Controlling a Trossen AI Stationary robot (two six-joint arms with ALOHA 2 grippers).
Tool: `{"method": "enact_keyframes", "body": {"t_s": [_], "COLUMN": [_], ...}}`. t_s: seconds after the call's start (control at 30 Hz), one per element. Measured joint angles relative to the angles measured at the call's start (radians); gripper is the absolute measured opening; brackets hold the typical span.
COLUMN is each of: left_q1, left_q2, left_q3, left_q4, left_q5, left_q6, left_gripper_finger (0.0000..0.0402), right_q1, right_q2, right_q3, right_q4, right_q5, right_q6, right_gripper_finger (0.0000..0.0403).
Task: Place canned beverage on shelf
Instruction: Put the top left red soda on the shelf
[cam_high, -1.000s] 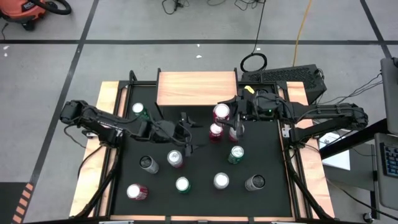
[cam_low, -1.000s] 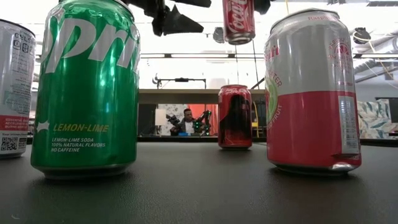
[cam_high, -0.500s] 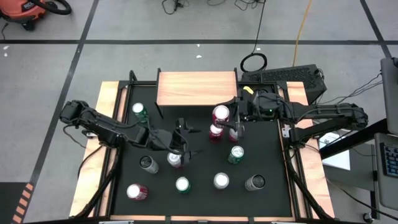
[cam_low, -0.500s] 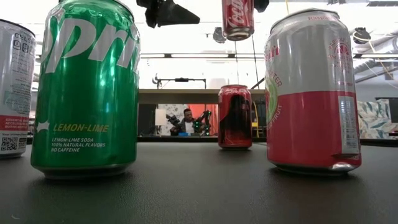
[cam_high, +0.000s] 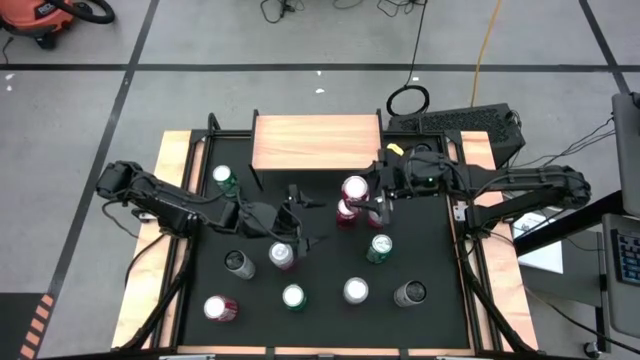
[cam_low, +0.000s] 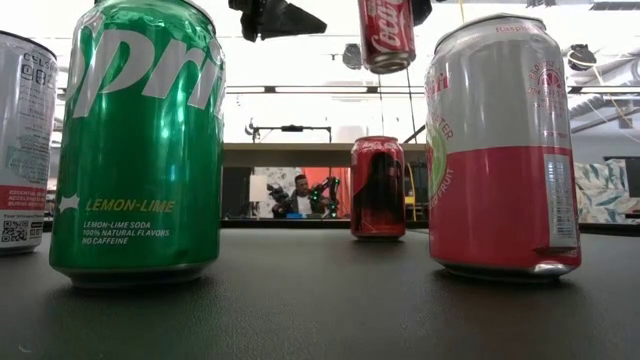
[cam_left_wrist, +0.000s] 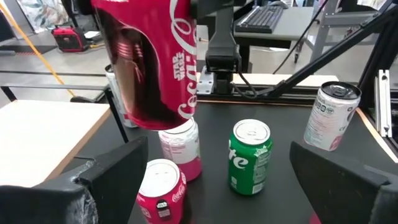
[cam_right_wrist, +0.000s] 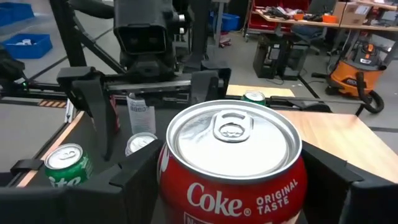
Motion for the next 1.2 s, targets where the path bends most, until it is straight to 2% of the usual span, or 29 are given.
{"method": "enact_keyframes", "body": {"t_s": [0.7, 1.2], "left_q1": [-0.003, -0.025], "left_q2": [0.003, 0.003], "left_q3": [0.000, 0.000], "left_q4": [-0.007, -0.037], "left_q5": [-0.019, -0.027], "left_q6": [-0.024, -0.027], "left_gripper_finger": [0.0389, 0.0389], "right_q1": [0.013, 0.056], "right_q2": [0.074, 0.074], "right_q3": [0.000, -0.001], "right_q4": [0.026, -0.005], "right_q5": [-0.003, -0.003], "right_q6": [0.041, 0.052], "right_gripper_finger": [0.0273, 0.0273]}}
